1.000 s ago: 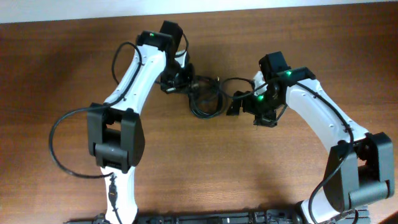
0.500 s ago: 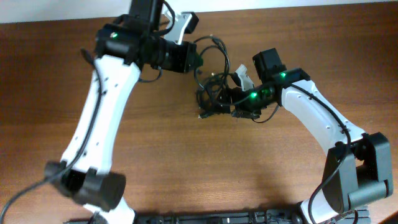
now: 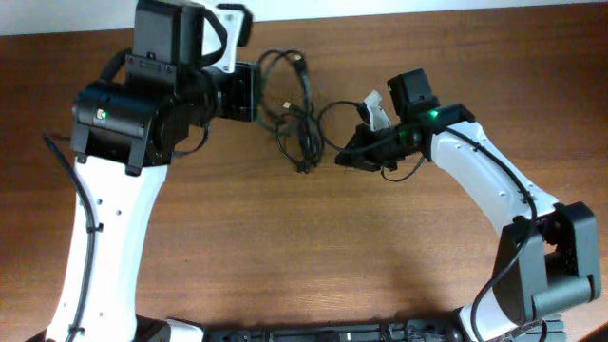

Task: Untangle cables

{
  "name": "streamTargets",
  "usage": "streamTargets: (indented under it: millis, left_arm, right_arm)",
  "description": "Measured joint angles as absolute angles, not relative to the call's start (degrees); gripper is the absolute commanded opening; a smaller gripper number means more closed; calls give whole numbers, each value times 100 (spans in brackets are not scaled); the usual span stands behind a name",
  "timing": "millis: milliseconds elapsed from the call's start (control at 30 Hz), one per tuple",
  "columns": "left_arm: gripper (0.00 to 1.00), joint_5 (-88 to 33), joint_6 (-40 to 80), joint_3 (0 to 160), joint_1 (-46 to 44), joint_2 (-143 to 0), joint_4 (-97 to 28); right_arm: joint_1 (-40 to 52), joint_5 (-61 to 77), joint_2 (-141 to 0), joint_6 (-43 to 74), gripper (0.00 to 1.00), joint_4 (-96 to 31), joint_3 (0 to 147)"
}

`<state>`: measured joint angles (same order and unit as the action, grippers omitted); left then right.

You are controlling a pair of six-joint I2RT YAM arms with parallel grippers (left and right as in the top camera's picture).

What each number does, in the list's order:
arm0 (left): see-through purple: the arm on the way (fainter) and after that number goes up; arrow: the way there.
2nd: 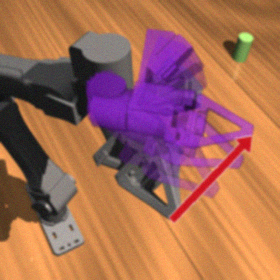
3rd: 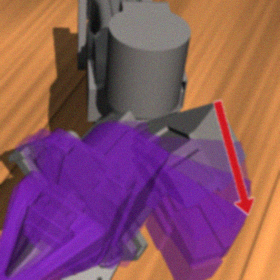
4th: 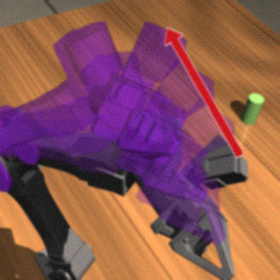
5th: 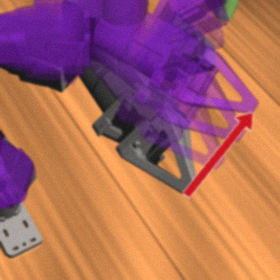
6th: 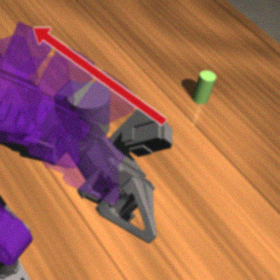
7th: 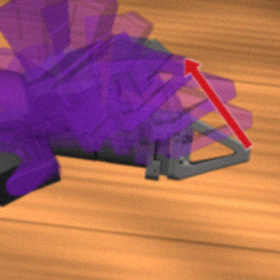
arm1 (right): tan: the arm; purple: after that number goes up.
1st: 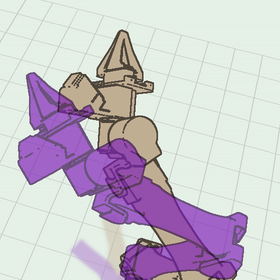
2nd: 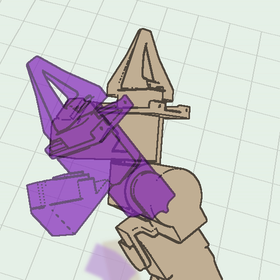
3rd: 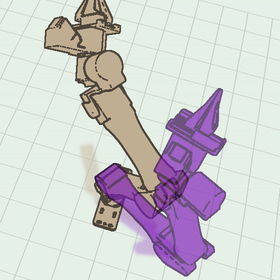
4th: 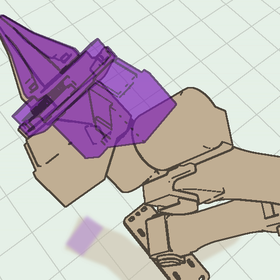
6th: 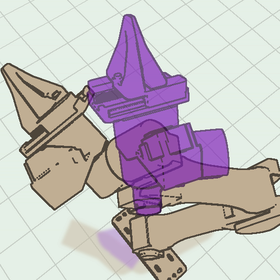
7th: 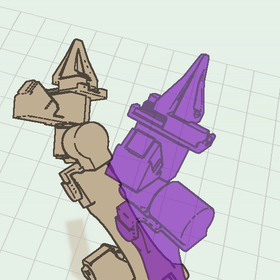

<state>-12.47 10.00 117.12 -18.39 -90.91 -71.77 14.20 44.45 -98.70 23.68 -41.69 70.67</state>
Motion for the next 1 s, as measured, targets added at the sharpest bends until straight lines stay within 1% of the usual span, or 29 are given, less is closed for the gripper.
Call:
streamTargets:
  millis: [33,67,100,200,267,400,600,733,800,933,1000]
  left_arm:
    - [0,-1033,1118,11712,-1831,-9096,-7205]
    - [0,-943,1184,11712,-1828,-9096,-7201]
    - [0,-941,1219,11712,-1824,-9096,-7188]
    - [0,-1260,1225,11712,-1824,-9096,-7043]
    - [0,-1833,1223,11712,-1824,-9096,-6840]
    - [0,-2596,1223,11712,-1824,-9096,-6711]
    - [0,-2845,1225,11712,-1824,-9096,-6716]
    - [0,-2746,1225,11712,-1824,-9096,-6803]
    - [0,-2495,1247,11712,-1826,-9096,-6812]
    - [0,-1000,1734,11712,-1811,-9096,-7028]
    - [0,-539,1970,11712,-1739,-9096,-7142]
  right_arm:
    - [1356,4554,-9870,2370,41,-4171,7072]
    - [1258,4711,-9870,2379,73,-4176,7094]
    - [1184,4827,-9870,2383,97,-4182,7126]
    - [884,5406,-9865,2147,98,-4160,7376]
    - [840,5596,-9856,2001,98,-4150,7443]
    - [1061,5732,-9856,1656,98,-3986,7446]
    - [1441,5728,-9856,1492,98,-3308,7446]
    - [1601,5719,-9856,1476,98,-3164,7446]
    - [1627,5710,-9856,1479,98,-3164,7446]
    - [1627,5710,-9856,1479,98,-3168,7446]
    - [1603,5710,-9856,1494,98,-3212,7446]
